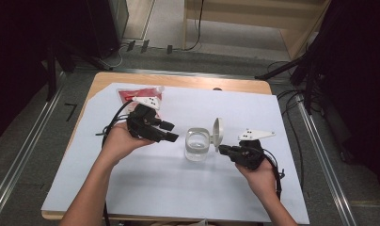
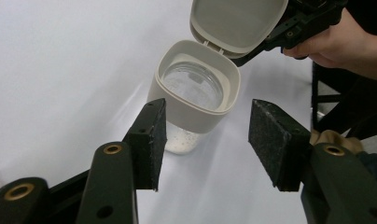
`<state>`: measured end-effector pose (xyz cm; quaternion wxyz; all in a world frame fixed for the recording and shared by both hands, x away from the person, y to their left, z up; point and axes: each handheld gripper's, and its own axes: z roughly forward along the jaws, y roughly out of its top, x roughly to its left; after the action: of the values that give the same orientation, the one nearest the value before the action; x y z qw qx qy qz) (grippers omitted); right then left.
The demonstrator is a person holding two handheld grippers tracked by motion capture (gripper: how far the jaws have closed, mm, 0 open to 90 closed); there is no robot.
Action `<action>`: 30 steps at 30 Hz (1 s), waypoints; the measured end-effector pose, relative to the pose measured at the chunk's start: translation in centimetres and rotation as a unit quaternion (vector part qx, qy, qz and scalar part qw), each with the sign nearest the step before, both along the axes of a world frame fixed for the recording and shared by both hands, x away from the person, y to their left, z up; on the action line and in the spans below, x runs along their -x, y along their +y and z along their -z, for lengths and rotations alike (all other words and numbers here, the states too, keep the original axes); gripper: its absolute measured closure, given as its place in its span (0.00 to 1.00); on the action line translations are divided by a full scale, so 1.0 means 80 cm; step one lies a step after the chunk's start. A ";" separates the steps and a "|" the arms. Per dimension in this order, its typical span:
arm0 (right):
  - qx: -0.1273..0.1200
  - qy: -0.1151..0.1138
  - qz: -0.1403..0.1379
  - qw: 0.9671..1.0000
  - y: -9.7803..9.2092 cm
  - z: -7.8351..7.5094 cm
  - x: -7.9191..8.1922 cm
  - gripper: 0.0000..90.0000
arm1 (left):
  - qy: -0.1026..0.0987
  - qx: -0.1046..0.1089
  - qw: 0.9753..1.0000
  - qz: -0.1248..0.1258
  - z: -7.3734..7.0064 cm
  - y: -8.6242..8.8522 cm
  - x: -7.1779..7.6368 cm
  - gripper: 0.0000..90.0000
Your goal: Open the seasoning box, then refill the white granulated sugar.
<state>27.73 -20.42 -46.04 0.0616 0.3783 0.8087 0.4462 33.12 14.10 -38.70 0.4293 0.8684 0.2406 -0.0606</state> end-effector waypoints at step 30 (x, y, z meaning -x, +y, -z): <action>-0.009 -0.003 -0.004 1.000 -0.031 -0.005 0.006 0.67 | -0.010 -0.043 0.997 -0.067 -0.004 0.091 0.002 0.41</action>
<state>27.22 -22.88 -45.60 0.0588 0.3746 0.8061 0.4543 32.92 21.35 -38.41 0.3975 0.8684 0.2962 -0.0123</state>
